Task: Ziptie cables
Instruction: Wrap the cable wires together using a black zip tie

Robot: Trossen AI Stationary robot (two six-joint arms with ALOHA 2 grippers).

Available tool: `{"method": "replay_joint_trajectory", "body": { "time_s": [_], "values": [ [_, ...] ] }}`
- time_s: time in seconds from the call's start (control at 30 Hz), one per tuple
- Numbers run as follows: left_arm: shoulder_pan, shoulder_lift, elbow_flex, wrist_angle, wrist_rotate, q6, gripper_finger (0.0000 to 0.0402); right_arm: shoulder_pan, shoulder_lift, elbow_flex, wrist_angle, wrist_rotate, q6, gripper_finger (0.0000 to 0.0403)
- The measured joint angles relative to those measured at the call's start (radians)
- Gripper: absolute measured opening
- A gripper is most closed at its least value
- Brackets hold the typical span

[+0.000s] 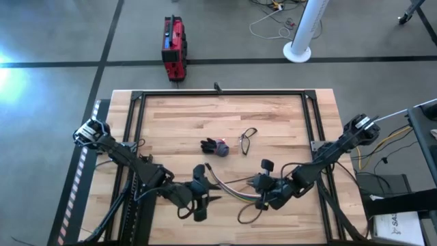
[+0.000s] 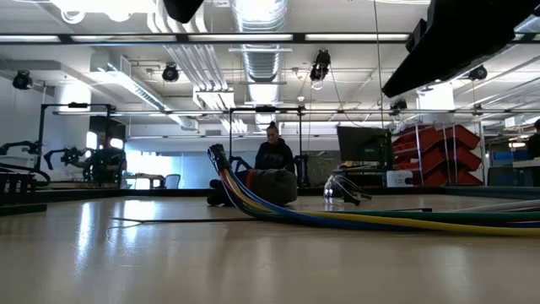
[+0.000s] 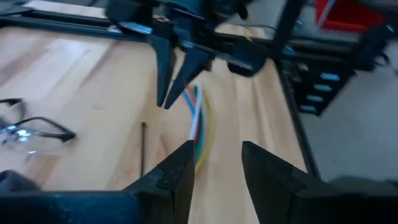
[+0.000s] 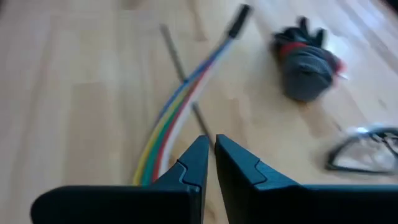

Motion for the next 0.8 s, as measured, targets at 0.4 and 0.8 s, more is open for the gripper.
{"method": "replay_joint_trajectory", "body": {
  "time_s": [0.4, 0.8],
  "values": [
    [0.0, 0.044, -0.002, -0.171, -0.091, -0.103, 0.0108, 0.086, 0.114, -0.035, 0.177, -0.041, -0.063, 0.002],
    [0.083, 0.043, -0.002, -0.418, -0.036, -0.109, 0.0221, 0.081, 0.205, -0.036, 0.24, -0.072, -0.061, 0.0113]
  ]
}}
